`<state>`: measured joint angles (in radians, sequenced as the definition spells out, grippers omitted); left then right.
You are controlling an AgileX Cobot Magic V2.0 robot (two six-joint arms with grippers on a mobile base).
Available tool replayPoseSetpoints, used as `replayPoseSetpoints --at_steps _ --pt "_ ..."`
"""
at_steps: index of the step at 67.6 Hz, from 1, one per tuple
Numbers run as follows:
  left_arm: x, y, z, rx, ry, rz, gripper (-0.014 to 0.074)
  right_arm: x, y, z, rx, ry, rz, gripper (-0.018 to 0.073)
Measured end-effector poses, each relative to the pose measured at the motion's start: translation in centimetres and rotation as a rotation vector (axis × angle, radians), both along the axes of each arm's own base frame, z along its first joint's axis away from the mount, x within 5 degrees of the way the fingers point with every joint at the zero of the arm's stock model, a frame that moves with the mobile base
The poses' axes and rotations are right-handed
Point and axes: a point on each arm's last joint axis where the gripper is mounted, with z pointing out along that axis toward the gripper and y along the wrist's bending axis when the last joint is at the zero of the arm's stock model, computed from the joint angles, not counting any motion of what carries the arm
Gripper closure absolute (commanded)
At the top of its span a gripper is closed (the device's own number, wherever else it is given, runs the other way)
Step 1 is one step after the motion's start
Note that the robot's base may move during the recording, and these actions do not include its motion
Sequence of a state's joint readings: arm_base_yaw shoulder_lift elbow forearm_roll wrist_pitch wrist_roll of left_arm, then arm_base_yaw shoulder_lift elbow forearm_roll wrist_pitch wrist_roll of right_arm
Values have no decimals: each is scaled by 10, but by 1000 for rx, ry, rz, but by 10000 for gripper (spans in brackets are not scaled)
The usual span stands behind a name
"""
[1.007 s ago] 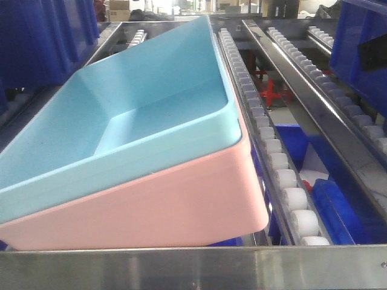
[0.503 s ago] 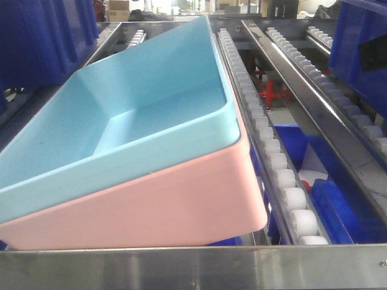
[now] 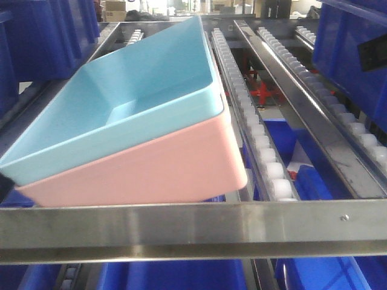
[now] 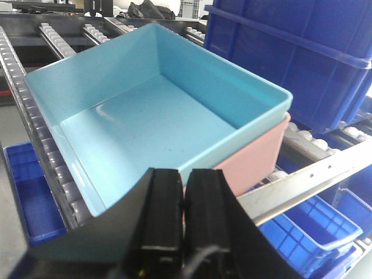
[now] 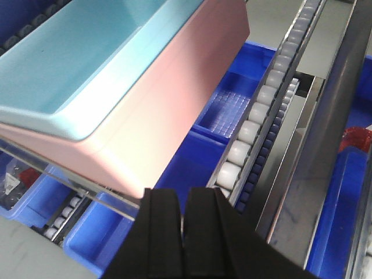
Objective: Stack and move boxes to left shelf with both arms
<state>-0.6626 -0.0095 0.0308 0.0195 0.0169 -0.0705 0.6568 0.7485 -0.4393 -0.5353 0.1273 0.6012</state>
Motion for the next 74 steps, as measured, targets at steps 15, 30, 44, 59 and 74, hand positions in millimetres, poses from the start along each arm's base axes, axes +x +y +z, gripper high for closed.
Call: replayPoseSetpoints --at_steps 15,30,44,59,74 --pt "0 0 0 0 0 0 599 0 0 0 0 0 0 494" --pt "0 0 0 0 0 0 599 0 0 0 0 0 0 494" --pt "4 7 0 0 0 140 599 0 0 0 0 0 0 494" --pt "12 30 -5 59 37 567 599 0 0 0 0 0 0 494" --pt "12 37 -5 63 35 691 599 0 0 0 0 0 0 494"
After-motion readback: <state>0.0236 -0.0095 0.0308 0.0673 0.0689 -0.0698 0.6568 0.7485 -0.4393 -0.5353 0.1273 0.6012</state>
